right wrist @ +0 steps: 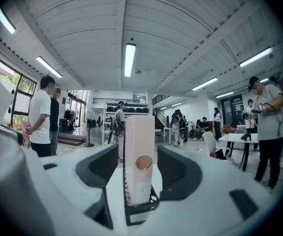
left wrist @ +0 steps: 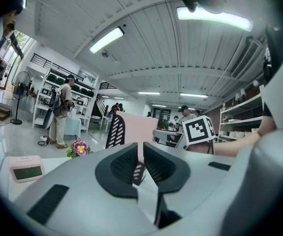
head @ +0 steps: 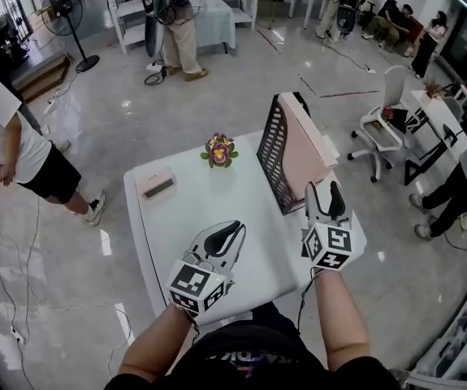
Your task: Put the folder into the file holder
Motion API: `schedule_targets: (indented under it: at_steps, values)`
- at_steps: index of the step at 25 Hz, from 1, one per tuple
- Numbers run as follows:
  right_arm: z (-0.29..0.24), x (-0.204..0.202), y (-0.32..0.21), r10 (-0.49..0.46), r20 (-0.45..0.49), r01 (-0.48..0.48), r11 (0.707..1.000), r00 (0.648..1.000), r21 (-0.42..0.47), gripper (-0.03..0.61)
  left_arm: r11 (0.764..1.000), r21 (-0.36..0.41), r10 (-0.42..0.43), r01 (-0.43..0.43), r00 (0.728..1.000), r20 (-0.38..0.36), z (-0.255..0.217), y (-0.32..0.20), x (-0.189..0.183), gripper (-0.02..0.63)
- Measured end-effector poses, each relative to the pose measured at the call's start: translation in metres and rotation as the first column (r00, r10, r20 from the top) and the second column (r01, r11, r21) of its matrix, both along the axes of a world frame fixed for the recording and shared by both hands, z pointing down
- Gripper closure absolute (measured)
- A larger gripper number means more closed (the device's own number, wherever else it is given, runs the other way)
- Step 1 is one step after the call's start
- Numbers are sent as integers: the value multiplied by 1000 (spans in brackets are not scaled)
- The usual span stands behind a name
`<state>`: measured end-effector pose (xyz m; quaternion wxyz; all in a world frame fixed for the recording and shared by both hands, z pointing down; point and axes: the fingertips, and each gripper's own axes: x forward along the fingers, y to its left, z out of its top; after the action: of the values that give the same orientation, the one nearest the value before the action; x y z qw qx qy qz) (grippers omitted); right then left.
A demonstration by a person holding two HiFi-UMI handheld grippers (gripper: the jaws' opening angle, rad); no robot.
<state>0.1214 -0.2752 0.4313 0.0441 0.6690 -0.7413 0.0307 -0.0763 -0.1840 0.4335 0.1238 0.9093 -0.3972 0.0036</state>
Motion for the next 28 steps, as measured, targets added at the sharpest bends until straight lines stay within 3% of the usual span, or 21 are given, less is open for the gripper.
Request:
schedule_targets:
  at_steps: [7, 13, 17, 21, 28]
  values:
    - [-19, -35, 56, -130, 4, 130, 990, 992, 54, 344, 1000, -1, -13, 13, 1000, -7, 2, 19, -10, 560]
    - [-35, -74, 91, -309, -5, 309, 949, 951, 69, 344, 999, 19, -37, 37, 999, -2, -3, 32, -12, 541]
    - [-40, -88, 110, -404, -27, 405, 912, 914, 64, 390, 998, 27, -63, 63, 998, -1, -7, 42, -8, 540]
    - [-39, -88, 126, -480, -36, 482, 874, 876, 68, 571, 992, 31, -123, 123, 992, 8, -8, 56, 0, 540]
    - [-41, -65, 154, -586, -13, 585, 808, 811, 75, 577, 976, 28, -217, 217, 976, 17, -13, 89, 34, 609]
